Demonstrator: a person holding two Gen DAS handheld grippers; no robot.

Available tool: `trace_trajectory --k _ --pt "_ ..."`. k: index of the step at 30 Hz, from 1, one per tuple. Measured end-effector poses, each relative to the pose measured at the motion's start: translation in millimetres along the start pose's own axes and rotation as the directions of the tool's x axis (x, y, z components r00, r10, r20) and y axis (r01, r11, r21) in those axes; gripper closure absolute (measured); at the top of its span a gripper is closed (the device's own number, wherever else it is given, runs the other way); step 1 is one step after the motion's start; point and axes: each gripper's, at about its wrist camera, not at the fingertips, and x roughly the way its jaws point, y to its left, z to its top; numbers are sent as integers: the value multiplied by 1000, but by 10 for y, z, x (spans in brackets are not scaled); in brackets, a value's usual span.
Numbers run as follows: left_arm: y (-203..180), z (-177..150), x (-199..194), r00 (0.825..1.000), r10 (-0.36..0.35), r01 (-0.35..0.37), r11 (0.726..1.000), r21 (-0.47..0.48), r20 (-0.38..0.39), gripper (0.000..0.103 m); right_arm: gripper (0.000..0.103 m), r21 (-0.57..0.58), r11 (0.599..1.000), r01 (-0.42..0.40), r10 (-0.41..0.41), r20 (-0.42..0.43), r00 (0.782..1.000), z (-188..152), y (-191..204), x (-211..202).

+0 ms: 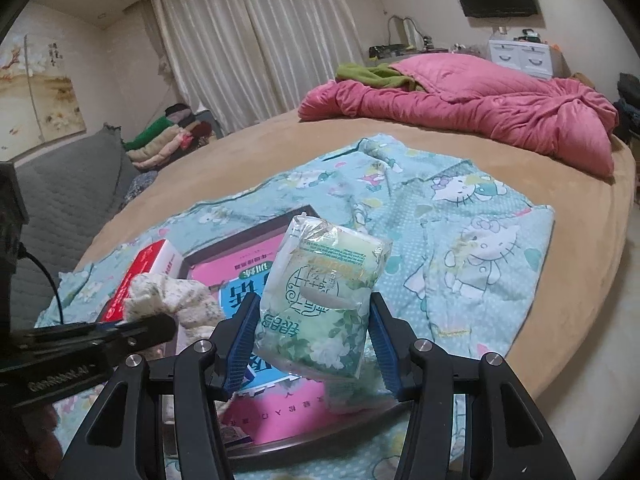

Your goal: Organize soft objects

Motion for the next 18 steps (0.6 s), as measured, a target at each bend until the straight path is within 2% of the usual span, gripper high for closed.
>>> trace_trajectory --k 8,18 --pt "-13 -62 284 998 -1 2 1000 8 -58 87 48 -22 1000 16 -17 -52 999 -40 -10 118" --pt "-7 -147 474 995 12 -11 1000 16 -95 87 48 -52 999 -6 0 -112 994 -90 48 265"
